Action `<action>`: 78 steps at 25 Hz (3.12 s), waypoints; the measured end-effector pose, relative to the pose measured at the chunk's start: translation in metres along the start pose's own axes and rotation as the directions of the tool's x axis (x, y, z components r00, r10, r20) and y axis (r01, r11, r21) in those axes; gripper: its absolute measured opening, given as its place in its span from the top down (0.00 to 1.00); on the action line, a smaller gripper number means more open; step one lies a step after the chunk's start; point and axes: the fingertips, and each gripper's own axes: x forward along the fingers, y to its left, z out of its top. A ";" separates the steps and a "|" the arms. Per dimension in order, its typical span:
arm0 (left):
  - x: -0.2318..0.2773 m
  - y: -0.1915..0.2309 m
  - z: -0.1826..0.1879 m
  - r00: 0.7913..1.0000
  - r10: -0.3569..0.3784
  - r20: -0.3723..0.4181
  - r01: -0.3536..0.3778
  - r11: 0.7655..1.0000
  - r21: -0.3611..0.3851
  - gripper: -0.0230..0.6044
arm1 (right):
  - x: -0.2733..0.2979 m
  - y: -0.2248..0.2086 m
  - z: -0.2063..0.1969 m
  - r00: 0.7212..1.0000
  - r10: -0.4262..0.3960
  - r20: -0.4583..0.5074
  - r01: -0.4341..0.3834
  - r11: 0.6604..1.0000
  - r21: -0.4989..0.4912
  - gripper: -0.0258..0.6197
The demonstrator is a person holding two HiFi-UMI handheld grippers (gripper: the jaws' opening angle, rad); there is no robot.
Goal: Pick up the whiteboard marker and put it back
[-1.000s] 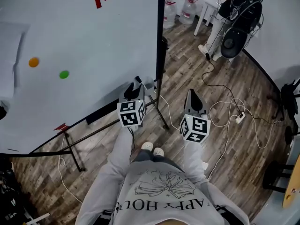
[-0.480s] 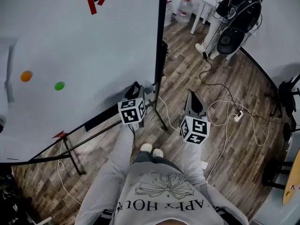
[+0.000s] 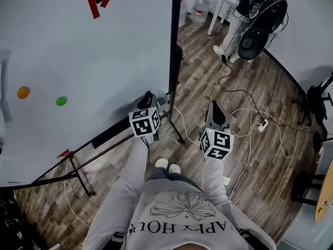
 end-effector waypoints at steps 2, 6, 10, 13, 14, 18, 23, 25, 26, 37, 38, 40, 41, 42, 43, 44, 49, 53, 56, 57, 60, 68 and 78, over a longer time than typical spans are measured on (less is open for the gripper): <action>0.000 0.000 0.001 1.000 -0.007 0.002 0.007 1.000 -0.008 0.86 | 0.000 -0.001 -0.001 1.000 -0.005 -0.003 0.005 1.000 0.001 0.95; -0.004 -0.006 0.007 0.999 -0.032 0.018 0.032 0.999 0.007 0.87 | -0.003 -0.001 0.001 1.000 -0.009 0.000 0.009 1.000 0.007 0.95; -0.011 -0.017 0.016 0.996 -0.077 0.041 0.076 0.997 0.029 0.87 | -0.005 0.000 0.003 1.000 -0.010 0.007 0.010 1.000 0.006 0.95; -0.023 -0.026 0.029 0.991 -0.104 0.080 0.100 0.993 0.055 0.87 | -0.008 0.003 0.005 1.000 -0.007 0.014 0.007 1.000 0.007 0.95; -0.028 -0.029 0.036 0.989 -0.114 0.098 0.109 0.992 0.059 0.87 | -0.008 0.004 0.006 1.000 -0.004 0.016 0.004 1.000 0.007 0.95; -0.053 -0.038 0.063 0.974 -0.145 0.175 0.134 0.988 0.072 0.87 | -0.011 0.012 0.009 1.000 0.014 0.025 -0.014 1.000 0.005 0.95; -0.091 -0.038 0.093 0.957 -0.144 0.254 0.117 0.986 0.117 0.87 | -0.014 0.029 0.016 0.998 0.053 0.038 -0.053 0.999 0.001 0.95; -0.104 -0.035 0.099 0.952 -0.142 0.270 0.111 0.986 0.125 0.87 | -0.014 0.037 0.018 0.996 0.073 0.043 -0.073 0.997 0.001 0.95; -0.110 -0.033 0.100 0.951 -0.139 0.275 0.108 0.986 0.126 0.87 | -0.014 0.042 0.019 0.995 0.083 0.046 -0.084 0.996 0.002 0.95; -0.151 0.019 0.077 0.975 0.027 0.222 -0.072 0.978 0.197 0.87 | -0.012 0.093 0.010 0.980 0.197 0.032 -0.197 0.980 -0.002 0.95; -0.152 0.025 0.073 0.976 0.049 0.210 -0.095 0.972 0.214 0.87 | -0.012 0.096 0.009 0.979 0.202 0.030 -0.202 0.979 -0.002 0.95; -0.152 0.034 0.063 0.979 0.097 0.177 -0.143 0.953 0.266 0.87 | -0.012 0.101 0.007 0.977 0.210 0.024 -0.210 0.978 -0.004 0.96; -0.150 0.039 0.057 0.980 0.122 0.156 -0.166 0.937 0.306 0.87 | -0.011 0.102 0.006 0.977 0.212 0.022 -0.212 0.977 -0.006 0.95; -0.148 0.043 0.050 0.980 0.148 0.133 -0.187 0.917 0.352 0.87 | -0.011 0.103 0.004 0.977 0.212 0.019 -0.212 0.977 -0.008 0.95; -0.144 0.048 0.041 0.979 0.175 0.107 -0.204 0.895 0.396 0.87 | -0.010 0.103 0.003 0.977 0.211 0.017 -0.211 0.977 -0.009 0.95; -0.140 0.053 0.032 0.976 0.201 0.079 -0.215 0.875 0.434 0.87 | -0.010 0.103 0.002 0.978 0.209 0.015 -0.209 0.978 -0.008 0.95; -0.119 0.072 -0.015 0.960 0.276 -0.055 -0.214 0.841 0.497 0.87 | -0.011 0.097 -0.008 0.982 0.187 -0.004 -0.187 0.982 -0.002 0.95; -0.099 0.078 -0.038 0.932 0.343 -0.116 -0.219 0.789 0.574 0.87 | -0.011 0.082 -0.016 0.988 0.156 -0.019 -0.156 0.988 0.015 0.96; -0.086 0.083 -0.049 0.909 0.397 -0.130 -0.221 0.722 0.656 0.87 | -0.012 0.073 -0.019 0.991 0.134 -0.026 -0.134 0.991 0.015 0.95; -0.082 0.084 -0.053 0.902 0.412 -0.131 -0.219 0.697 0.683 0.87 | -0.012 0.070 -0.020 0.991 0.127 -0.028 -0.127 0.992 0.016 0.95; -0.072 0.083 -0.061 0.891 0.433 -0.134 -0.207 0.652 0.729 0.87 | -0.013 0.063 -0.023 0.993 0.111 -0.034 -0.111 0.994 0.018 0.95; -0.044 0.076 -0.086 0.894 0.407 -0.187 -0.144 0.657 0.740 0.85 | -0.011 0.053 -0.027 0.996 0.084 -0.040 -0.084 0.996 0.018 0.95; -0.031 0.073 -0.118 0.890 0.368 -0.269 -0.063 0.685 0.726 0.80 | -0.012 0.044 -0.028 0.997 0.064 -0.046 -0.063 0.998 0.024 0.95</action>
